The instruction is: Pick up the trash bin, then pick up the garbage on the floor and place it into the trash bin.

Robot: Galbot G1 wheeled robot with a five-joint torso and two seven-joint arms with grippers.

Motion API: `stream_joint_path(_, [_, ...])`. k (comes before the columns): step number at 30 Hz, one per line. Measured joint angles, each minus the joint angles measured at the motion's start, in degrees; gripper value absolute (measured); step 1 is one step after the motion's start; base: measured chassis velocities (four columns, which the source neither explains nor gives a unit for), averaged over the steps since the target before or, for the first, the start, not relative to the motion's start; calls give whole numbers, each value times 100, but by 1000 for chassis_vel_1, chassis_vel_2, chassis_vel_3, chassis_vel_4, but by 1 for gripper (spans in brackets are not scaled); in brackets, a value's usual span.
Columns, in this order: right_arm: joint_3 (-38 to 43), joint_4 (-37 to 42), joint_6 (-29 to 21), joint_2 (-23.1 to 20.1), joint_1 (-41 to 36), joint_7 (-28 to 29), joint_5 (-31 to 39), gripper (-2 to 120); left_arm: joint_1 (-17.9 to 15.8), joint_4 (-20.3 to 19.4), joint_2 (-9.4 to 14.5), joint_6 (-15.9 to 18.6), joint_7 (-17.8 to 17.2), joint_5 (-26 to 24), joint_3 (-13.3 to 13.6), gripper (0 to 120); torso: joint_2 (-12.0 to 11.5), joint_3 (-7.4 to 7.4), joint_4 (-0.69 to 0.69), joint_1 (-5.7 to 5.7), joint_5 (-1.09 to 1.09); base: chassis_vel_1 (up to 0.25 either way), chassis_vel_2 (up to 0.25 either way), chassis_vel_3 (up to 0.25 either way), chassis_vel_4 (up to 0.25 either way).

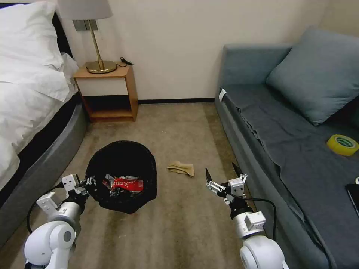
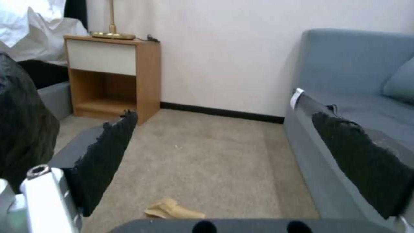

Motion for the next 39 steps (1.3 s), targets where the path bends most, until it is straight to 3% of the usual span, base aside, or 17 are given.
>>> stream_joint_path(39, [-35,-150,-89,-114,110,-43,90,100,-17,26,42,9,-3,-68,-40,4,0,0,0,0,0,-108,113,115,-110])
